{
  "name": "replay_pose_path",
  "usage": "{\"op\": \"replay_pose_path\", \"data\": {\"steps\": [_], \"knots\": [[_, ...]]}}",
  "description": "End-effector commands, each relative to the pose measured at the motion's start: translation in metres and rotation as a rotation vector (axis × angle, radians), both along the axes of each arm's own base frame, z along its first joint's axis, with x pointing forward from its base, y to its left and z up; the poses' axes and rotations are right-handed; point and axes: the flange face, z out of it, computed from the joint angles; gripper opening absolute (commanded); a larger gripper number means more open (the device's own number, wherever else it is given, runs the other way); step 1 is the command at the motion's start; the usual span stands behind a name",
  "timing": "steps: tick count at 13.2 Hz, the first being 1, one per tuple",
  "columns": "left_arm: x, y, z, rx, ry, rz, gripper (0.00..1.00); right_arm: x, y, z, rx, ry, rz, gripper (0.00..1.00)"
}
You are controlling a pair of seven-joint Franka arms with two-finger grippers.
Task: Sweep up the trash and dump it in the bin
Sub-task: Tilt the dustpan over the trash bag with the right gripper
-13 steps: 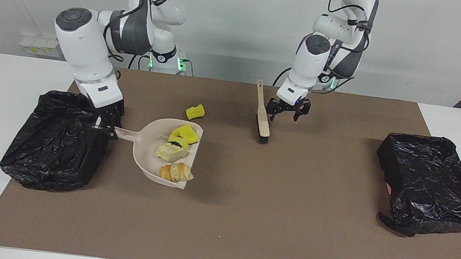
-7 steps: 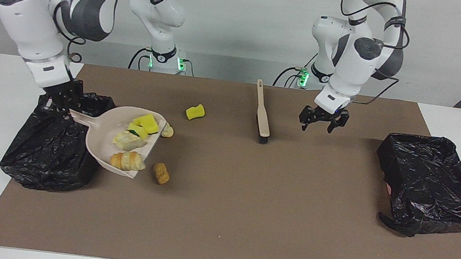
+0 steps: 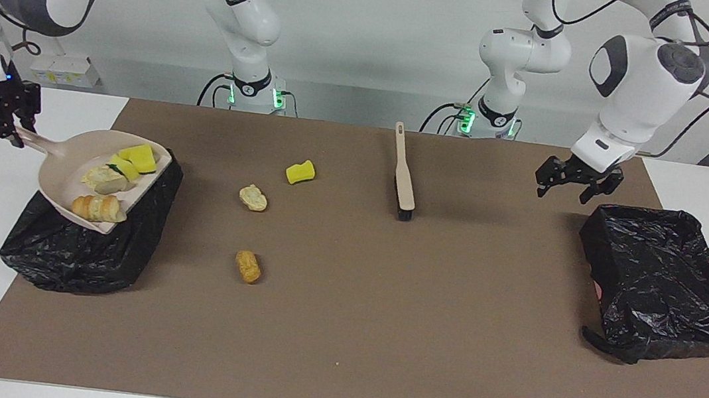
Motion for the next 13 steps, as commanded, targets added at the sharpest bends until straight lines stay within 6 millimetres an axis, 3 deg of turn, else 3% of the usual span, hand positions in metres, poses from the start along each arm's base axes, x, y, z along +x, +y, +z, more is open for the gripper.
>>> {"op": "replay_pose_path", "data": {"steps": [1,2,5,8,9,13], "knots": [[-0.001,0.0,0.05,0.038,0.014,-0.022,1.0,-0.007,-0.011,0.007,-0.1,-0.022,-0.053,0.0],[-0.004,0.0,0.063,0.038,0.026,-0.021,1.0,-0.009,-0.018,0.001,-0.111,-0.017,-0.139,0.0],[-0.008,0.005,0.061,0.033,0.024,-0.008,1.0,-0.008,-0.011,-0.013,-0.213,0.018,-0.366,0.0],[-0.005,-0.001,0.064,0.035,0.022,-0.013,1.0,-0.005,0.014,-0.02,-0.261,0.096,-0.419,0.0],[-0.006,0.004,0.064,0.035,0.024,-0.004,1.0,-0.007,0.016,-0.023,-0.297,0.122,-0.472,0.0],[-0.005,0.01,0.064,0.033,0.02,0.007,1.0,0.004,0.059,-0.027,-0.434,0.163,-0.533,0.0]]}}
